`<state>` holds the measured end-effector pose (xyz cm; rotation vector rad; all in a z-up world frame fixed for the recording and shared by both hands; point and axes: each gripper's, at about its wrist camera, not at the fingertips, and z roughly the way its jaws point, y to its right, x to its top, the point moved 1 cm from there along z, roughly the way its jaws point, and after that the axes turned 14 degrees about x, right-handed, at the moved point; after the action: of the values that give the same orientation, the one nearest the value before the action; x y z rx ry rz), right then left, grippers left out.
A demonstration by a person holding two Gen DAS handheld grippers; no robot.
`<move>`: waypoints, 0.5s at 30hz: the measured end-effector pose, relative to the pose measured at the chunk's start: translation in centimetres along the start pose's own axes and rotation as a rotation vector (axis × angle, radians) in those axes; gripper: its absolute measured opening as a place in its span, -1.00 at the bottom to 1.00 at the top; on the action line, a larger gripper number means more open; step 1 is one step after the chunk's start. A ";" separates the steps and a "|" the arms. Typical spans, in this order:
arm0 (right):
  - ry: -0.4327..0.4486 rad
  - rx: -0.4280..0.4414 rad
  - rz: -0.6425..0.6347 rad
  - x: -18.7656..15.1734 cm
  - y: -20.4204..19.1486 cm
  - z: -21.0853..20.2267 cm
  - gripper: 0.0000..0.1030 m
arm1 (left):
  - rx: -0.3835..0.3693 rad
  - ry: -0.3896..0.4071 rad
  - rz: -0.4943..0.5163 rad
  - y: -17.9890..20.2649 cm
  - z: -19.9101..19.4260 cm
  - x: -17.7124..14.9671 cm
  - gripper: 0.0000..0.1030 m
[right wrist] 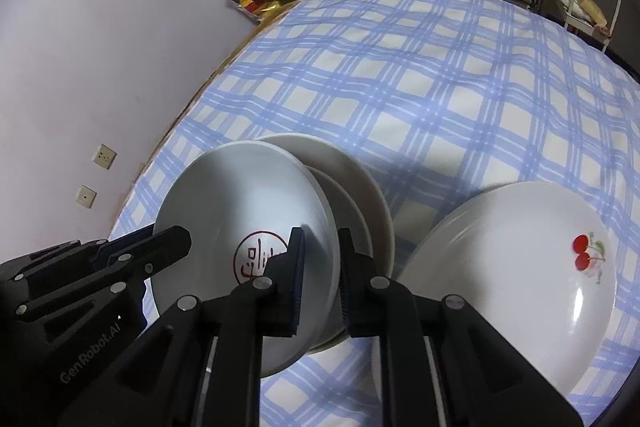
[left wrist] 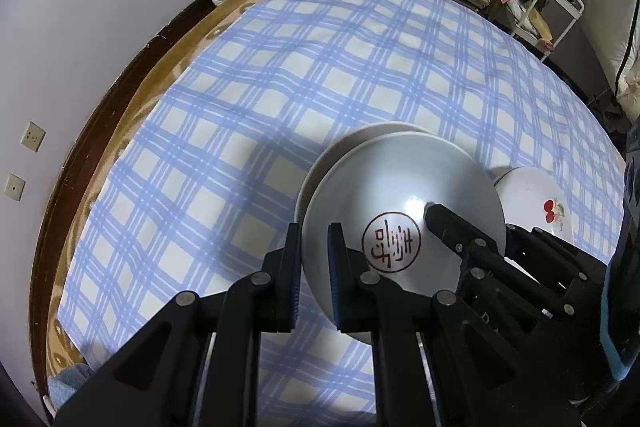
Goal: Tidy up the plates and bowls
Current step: 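Lower the red-stamped bowl into the nested white bowls with both grippers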
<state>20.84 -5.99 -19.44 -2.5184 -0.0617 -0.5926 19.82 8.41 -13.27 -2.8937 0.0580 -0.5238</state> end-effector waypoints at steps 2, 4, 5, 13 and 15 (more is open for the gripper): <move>-0.003 0.003 0.003 0.0 0.2 0.1 -0.67 | 0.000 -0.003 0.001 0.0 0.1 0.0 -0.78; -0.003 0.003 0.006 -0.1 0.3 0.2 -0.67 | -0.001 -0.011 0.001 0.1 0.3 0.0 -0.78; -0.004 0.003 0.006 -0.1 0.3 0.2 -0.67 | 0.002 -0.019 0.001 0.2 0.4 0.0 -0.78; -0.009 -0.011 -0.023 0.0 0.3 0.5 -0.67 | 0.029 -0.030 0.007 0.5 0.9 -0.2 -0.78; -0.015 -0.021 -0.039 0.0 0.1 0.6 -0.67 | 0.022 -0.034 0.001 0.3 1.0 -0.2 -0.78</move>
<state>21.10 -5.79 -19.95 -2.5468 -0.1109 -0.5926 19.98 8.28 -14.31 -2.8803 0.0477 -0.4714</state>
